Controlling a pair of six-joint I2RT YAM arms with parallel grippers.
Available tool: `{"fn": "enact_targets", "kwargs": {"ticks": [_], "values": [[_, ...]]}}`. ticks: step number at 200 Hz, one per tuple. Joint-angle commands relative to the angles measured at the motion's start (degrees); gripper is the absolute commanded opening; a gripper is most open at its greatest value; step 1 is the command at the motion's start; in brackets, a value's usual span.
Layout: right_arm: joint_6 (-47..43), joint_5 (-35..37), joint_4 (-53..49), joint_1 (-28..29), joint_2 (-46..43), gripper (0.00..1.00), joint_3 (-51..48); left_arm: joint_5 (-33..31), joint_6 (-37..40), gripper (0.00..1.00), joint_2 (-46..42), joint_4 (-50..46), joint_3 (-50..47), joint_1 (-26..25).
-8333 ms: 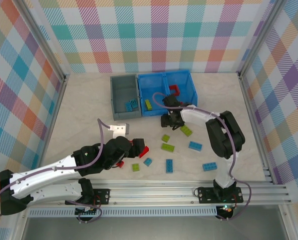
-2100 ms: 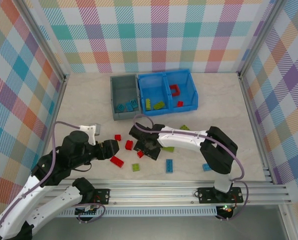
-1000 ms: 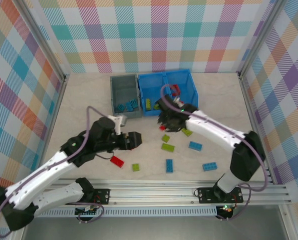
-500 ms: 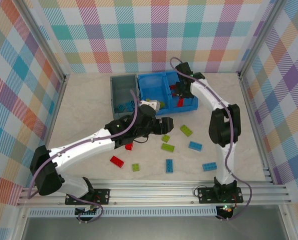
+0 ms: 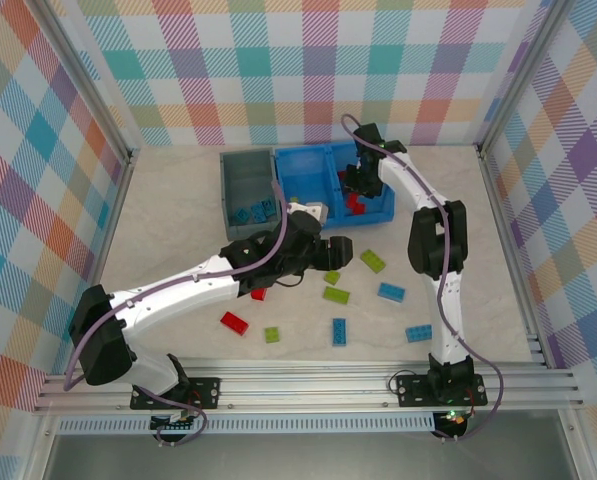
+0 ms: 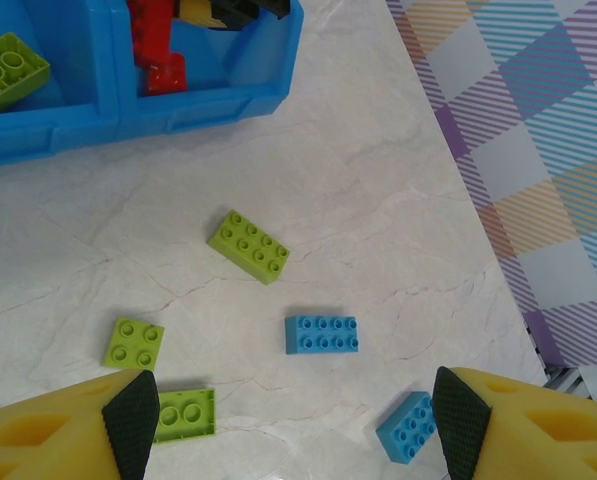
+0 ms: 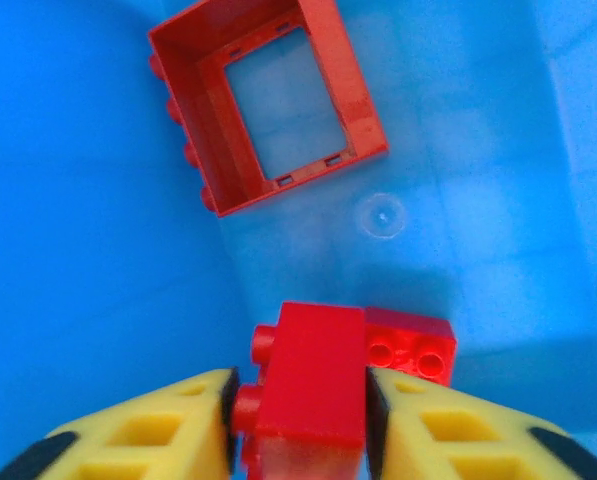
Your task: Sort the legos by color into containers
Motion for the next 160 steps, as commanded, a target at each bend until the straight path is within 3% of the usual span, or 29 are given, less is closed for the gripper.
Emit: {"fn": "enact_targets", "kwargs": {"ticks": [1, 23, 88, 128, 160], "values": [[0.3, -2.7, -2.3, -0.7, -0.2, 0.48, 1.6, -1.5, 1.2, 0.75, 0.1, 0.5, 1.2, -1.1], [0.2, -1.9, -2.1, -0.8, -3.3, 0.6, 0.3, -2.8, 1.1, 0.75, -0.7, -1.5, 1.1, -1.5], [-0.4, 0.9, -4.4, -0.1, -18.1, 0.6, -1.9, -7.1, -3.7, 0.73, -4.3, -9.5, 0.5, -2.2], [-1.3, 2.1, -8.2, 2.9, -32.4, 0.6, -11.5, -2.4, -6.0, 0.73, -3.3, -16.0, -0.1, -3.2], [0.5, 2.0, -14.0, 8.8, -47.6, 0.65, -27.0, -1.2, -10.5, 0.75, 1.9, -19.4, -1.2, -9.6]]}}
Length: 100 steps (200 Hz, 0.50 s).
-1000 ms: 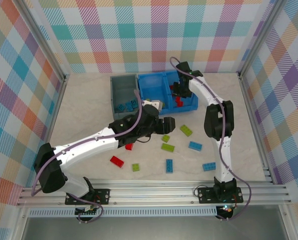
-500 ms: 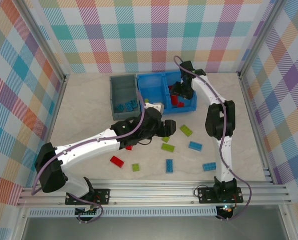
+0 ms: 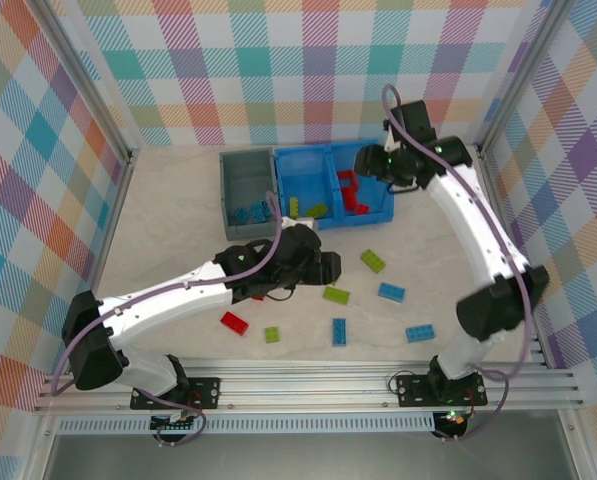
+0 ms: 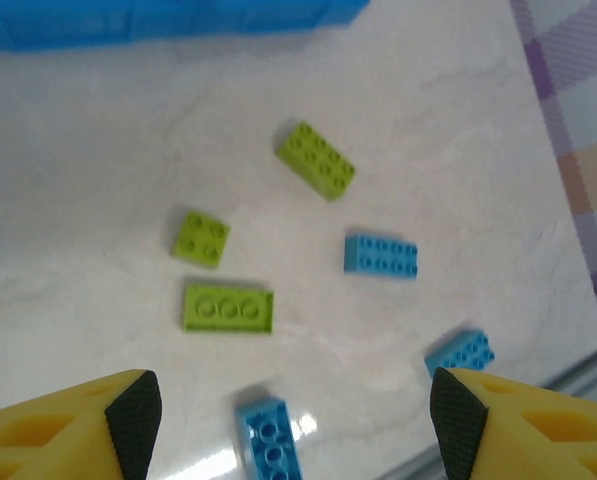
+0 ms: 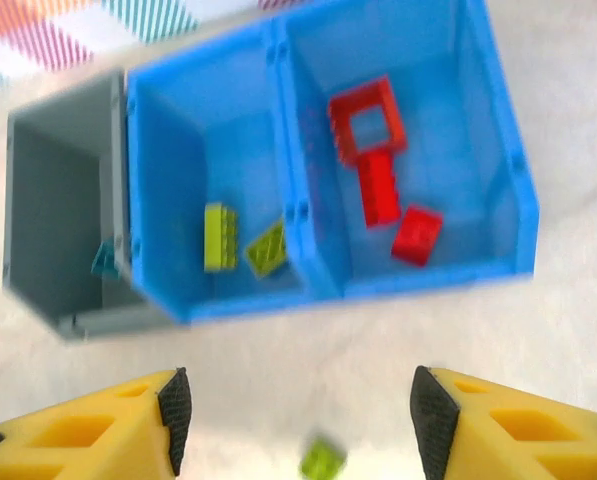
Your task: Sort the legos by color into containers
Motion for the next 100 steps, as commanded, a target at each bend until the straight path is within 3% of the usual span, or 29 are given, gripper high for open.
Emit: {"fn": "enact_targets", "kwargs": {"ticks": [1, 26, 54, 71, 100], "values": [[0.8, 0.2, -8.5, 4.1, -7.6, 0.65, -10.1, 1.9, -4.3, 0.75, 4.3, -5.4, -1.1, -5.7], [2.9, -3.7, -12.7, 8.9, -20.8, 0.73, -21.4, 1.8, -9.5, 0.77, 11.3, -7.5, 1.3, -11.4], [5.1, -10.2, -17.3, 9.6, -34.1, 0.82, -24.9, 1.1, -13.8, 0.78, 21.0, -14.4, 7.9, -15.3], [6.4, -11.4, -20.5, 9.6, -37.9, 0.83, -23.1, 1.6, -15.8, 0.79, 26.3, -18.1, 10.7, -15.6], [7.6, -11.4, -22.7, 9.6, -40.8, 0.83, -22.1, 1.3, -16.2, 0.78, 30.6, -16.1, 11.0, -15.8]]}}
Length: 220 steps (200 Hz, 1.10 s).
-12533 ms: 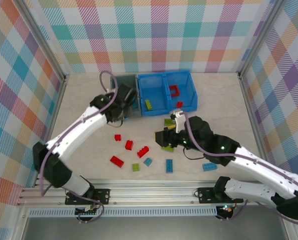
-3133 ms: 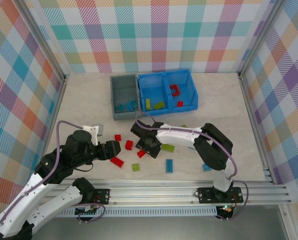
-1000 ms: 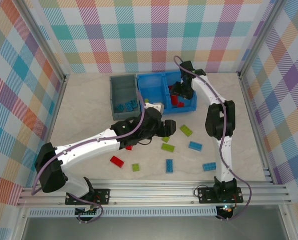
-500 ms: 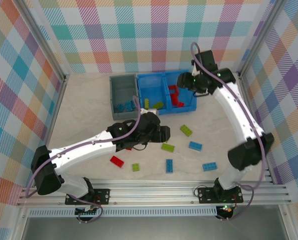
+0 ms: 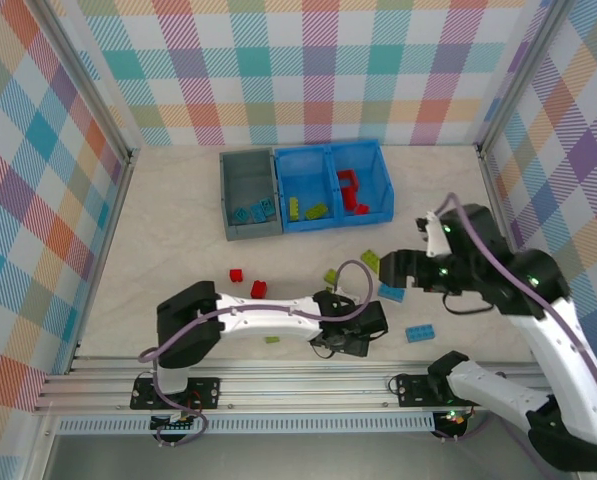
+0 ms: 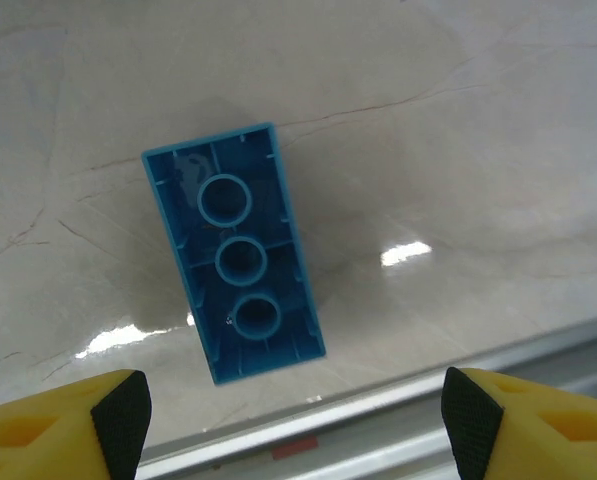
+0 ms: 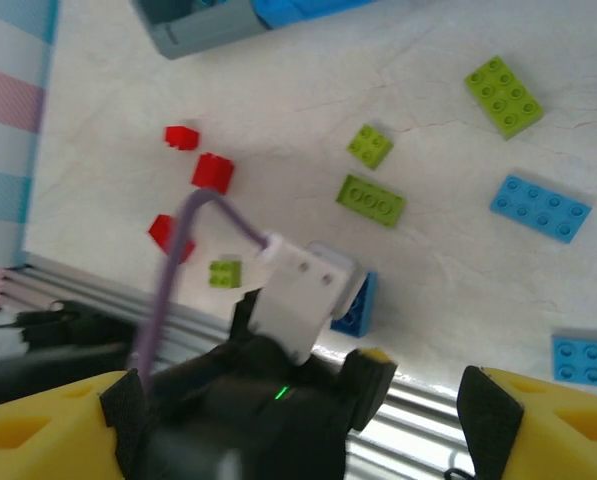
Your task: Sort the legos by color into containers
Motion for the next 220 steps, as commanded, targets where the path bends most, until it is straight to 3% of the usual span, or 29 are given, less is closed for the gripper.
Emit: {"fn": "enact_targets", "kwargs": {"ticks": [1, 36, 66, 94, 131, 165, 187, 220], "values": [[2.4, -2.1, -3.9, 0.0, -0.4, 0.83, 0.4, -0.7, -2.5, 0.78, 2.5, -3.8, 1.8, -0.1], [3.4, -2.6, -3.4, 0.0, -2.2, 0.82, -1.3, -3.6, -0.8, 0.67, 5.7, -3.1, 3.0, 0.5], [3.4, -3.1, -2.7, 0.0, -2.4, 0.81, -2.5, -4.5, 0.9, 0.44, 7.1, -1.0, 3.9, 1.1], [2.6, -4.9, -1.9, 0.0, -2.4, 0.8, -2.1, -7.4, 1.2, 0.37, 5.6, -2.7, 4.4, 1.1], [0.7, -11.6, 2.8, 0.0, -2.2, 0.79, 1.0, -10.7, 1.4, 0.37, -3.9, -7.4, 2.4, 3.5], [-1.9, -15.3, 8.3, 1.9, 2.7, 0.76, 1.6, -9.5, 8.0, 0.37, -15.9, -10.7, 0.3, 15.3], [-2.5, -6.4, 14.3, 13.3, 8.4, 0.76, 0.1, -7.1, 15.8, 0.37, -17.9, -11.6, 2.2, 26.7], [-3.4, 1.6, 30.9, 22.5, 14.2, 0.76, -4.8, -3.5, 25.9, 0.36, -10.0, -10.9, 11.4, 41.6]]}}
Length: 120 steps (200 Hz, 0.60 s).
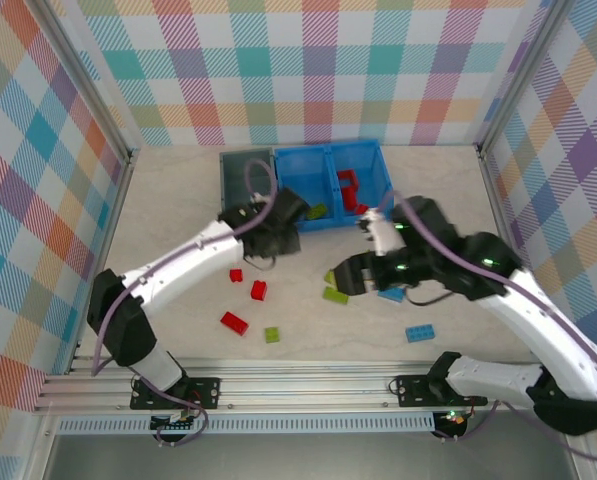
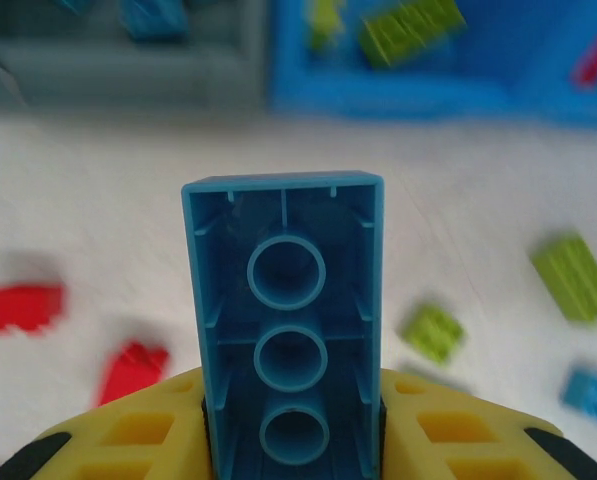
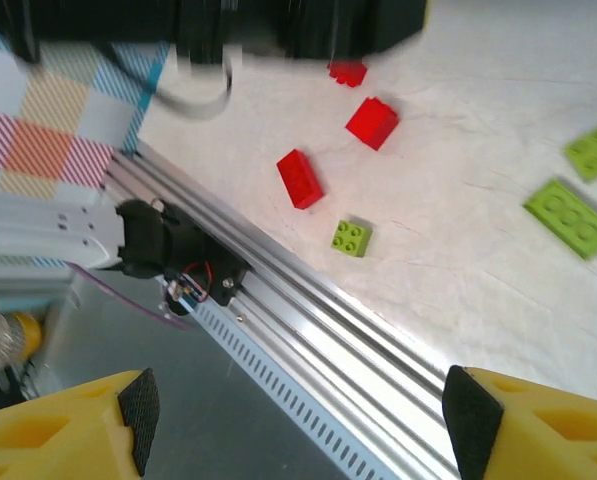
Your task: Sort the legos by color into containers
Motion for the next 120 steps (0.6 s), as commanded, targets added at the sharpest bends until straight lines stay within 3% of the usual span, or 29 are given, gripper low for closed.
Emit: {"fn": "enact_targets", "kwargs": {"ticks": [1, 34, 89, 120], "values": [[-2.4, 7.7, 15.4, 5.3, 3.0, 0.76, -3.8, 2.4, 10.5, 0.36, 6.9, -2.5, 5.8, 6.8], [-2.3, 11.0, 32.5, 8.6, 8.9, 0.73, -10.3, 0.2, 15.9, 0.35, 19.9, -1.1, 17.9, 14.5], [-0.5, 11.5, 38.0, 8.9, 14.4, 0.72, -10.7, 0.2, 17.6, 0.34, 37.6, -4.0, 38.8, 21.3], [-0.3, 11.7, 37.8, 8.9, 16.2, 0.73, -10.1, -0.7, 18.5, 0.35, 44.0, -5.7, 45.3, 22.6]]}}
